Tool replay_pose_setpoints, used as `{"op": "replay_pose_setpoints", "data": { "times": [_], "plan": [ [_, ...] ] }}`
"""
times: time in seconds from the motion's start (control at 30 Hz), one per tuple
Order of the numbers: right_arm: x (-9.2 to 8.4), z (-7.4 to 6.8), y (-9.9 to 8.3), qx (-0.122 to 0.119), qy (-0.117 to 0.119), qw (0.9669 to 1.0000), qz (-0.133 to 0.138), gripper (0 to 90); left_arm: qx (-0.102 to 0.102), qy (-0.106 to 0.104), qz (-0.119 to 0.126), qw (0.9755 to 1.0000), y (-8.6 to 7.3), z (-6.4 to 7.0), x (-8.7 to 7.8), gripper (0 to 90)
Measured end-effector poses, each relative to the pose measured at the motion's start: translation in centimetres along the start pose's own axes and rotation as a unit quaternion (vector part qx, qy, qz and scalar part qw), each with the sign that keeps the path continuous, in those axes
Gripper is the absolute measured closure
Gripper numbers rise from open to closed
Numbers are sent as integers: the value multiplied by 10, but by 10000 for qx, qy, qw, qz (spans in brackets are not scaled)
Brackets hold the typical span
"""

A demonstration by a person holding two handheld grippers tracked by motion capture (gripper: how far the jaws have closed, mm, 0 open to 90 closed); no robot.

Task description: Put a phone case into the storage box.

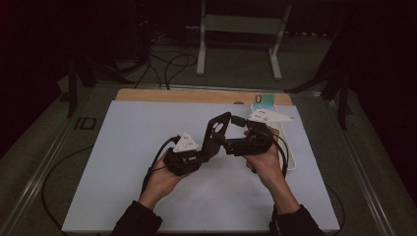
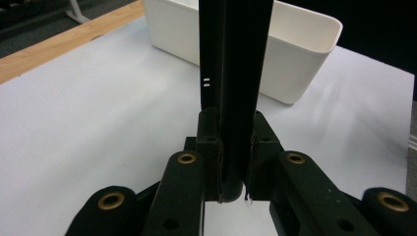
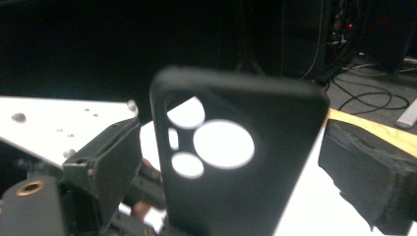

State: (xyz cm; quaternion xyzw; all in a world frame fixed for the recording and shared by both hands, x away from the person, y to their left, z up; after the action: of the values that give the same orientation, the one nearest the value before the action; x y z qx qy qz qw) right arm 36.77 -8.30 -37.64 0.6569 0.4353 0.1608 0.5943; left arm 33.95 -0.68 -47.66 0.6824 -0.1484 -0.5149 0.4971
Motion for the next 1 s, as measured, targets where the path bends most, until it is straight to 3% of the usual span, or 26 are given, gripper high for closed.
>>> {"op": "replay_pose_setpoints", "data": {
  "times": [0.27,0.83,1.0],
  "plan": [
    [9,2,3,179,-148,9997,62,112,78,-80,-4,9999,2,7,3,807],
    [12,5,-2,321,-3,9994,138,94,107,-196,131,9997,4,11,2,811],
    [11,6,-1,355,-62,9992,161,119,86,-251,117,9996,4,12,2,810]
  ]
}}
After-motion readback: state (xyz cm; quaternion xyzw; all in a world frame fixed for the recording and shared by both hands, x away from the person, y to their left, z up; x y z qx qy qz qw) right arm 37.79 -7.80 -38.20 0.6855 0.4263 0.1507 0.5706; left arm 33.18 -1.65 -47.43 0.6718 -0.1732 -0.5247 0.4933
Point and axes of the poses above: each handheld gripper's, and its own axes: x roughly forward along the jaws, y roughly out of its top, z roughly to its right, the point moved 10 cm from there along x, roughly forward along the jaws, and after that the axes turned 3 degrees about x, right-handed, at the moved point
